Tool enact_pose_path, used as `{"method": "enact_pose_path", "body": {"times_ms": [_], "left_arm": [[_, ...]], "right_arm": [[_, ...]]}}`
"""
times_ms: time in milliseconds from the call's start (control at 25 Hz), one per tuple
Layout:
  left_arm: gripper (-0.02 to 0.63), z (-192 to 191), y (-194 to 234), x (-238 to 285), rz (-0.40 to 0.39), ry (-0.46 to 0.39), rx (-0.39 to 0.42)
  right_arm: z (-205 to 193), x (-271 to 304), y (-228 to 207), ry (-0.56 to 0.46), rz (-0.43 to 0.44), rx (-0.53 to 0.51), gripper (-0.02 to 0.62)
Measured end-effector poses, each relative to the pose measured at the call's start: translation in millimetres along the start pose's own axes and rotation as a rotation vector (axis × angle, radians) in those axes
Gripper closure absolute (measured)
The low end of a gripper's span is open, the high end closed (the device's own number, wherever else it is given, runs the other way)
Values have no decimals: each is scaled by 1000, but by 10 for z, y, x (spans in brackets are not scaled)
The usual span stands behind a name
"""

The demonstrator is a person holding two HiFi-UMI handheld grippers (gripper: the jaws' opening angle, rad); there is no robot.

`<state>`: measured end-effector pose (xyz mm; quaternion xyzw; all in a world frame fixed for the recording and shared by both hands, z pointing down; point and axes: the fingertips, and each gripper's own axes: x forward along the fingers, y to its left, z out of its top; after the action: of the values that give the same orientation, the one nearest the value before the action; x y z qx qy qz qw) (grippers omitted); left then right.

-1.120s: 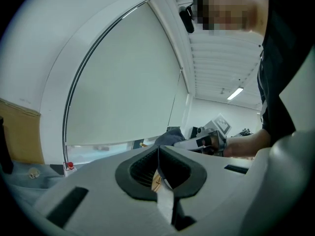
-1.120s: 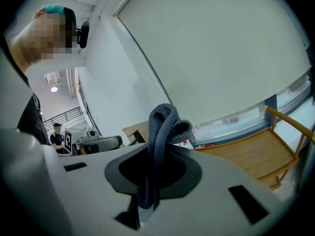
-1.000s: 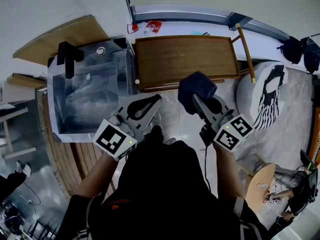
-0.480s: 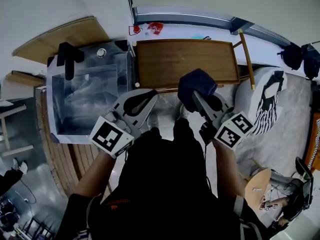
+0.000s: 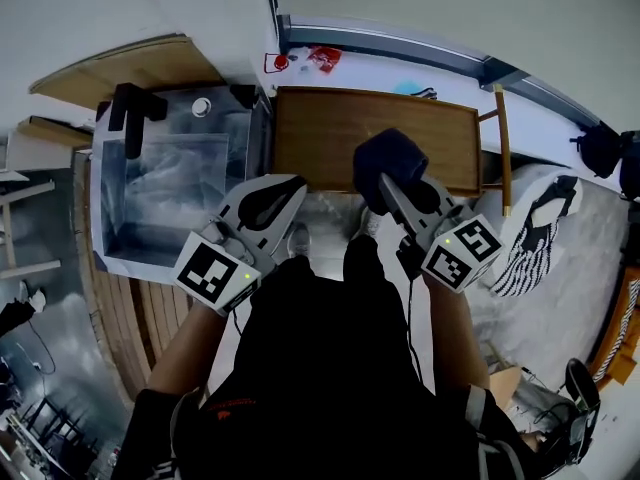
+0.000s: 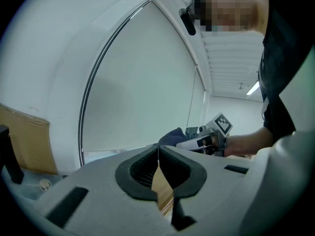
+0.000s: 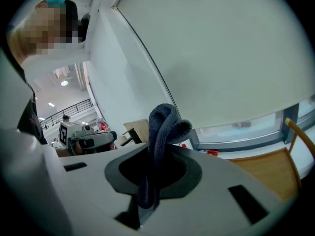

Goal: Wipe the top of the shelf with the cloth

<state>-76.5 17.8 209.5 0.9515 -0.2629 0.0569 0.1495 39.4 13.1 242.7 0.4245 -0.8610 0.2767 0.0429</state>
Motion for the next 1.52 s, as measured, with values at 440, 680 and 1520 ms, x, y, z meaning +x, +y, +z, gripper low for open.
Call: {"method": "enact_pose_path", "body": {"times_ms": [440,680,1520], "left_arm": [[581,43,212,536,189,35,-40],[580,25,263,750,286,37,-59],[581,-541,815,702,405,94,-133]], "right_arm": [[284,267,-788,104,97,-87,548],[406,461,-1091,141,164,-120,548],[-115,1738,-1394,294,202,-292,548]]}}
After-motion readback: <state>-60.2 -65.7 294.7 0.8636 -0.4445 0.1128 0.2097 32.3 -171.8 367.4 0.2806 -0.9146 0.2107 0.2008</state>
